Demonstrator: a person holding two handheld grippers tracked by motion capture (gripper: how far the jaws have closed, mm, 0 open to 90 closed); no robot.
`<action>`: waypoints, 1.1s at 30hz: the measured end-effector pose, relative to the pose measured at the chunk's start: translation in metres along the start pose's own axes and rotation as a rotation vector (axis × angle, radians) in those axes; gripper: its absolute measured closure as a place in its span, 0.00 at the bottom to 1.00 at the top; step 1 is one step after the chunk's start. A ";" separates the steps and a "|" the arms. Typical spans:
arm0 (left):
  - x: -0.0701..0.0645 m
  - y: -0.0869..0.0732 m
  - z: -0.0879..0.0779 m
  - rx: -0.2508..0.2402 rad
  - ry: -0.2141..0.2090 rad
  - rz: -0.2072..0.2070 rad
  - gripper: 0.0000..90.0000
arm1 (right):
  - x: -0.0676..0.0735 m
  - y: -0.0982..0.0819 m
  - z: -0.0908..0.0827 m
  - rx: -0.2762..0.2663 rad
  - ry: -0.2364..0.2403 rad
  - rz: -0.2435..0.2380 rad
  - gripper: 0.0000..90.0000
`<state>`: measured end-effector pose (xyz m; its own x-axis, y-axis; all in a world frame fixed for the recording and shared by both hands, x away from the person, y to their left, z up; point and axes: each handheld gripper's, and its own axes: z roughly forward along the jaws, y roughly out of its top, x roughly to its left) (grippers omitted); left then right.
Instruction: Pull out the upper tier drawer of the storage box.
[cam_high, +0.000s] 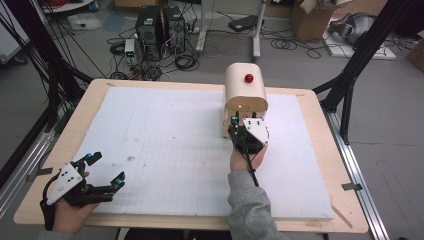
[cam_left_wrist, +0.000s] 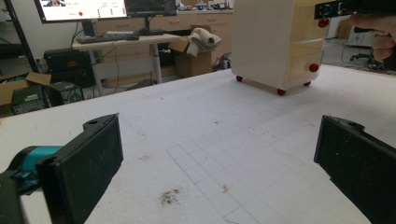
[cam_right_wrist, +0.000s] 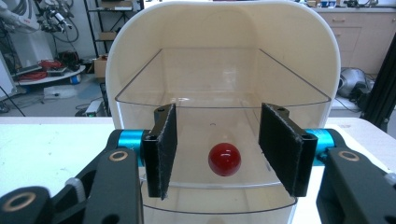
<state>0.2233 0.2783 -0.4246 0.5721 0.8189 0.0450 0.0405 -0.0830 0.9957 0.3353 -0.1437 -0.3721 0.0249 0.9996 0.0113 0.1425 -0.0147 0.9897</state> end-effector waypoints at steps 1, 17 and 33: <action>0.000 0.000 0.000 -0.002 0.000 -0.003 0.02 | 0.000 0.000 0.000 0.000 0.000 0.002 0.51; 0.000 0.000 -0.001 0.000 0.000 -0.003 0.02 | -0.001 0.000 0.000 0.010 0.001 -0.006 0.52; 0.000 0.000 -0.001 0.009 -0.006 -0.005 0.02 | -0.002 -0.014 0.001 0.038 0.002 -0.016 0.52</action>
<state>0.2228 0.2787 -0.4250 0.5766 0.8160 0.0398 0.0503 -0.0841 0.9952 0.3346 -0.1451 -0.3861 0.0202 0.9998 -0.0043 0.1806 0.0006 0.9835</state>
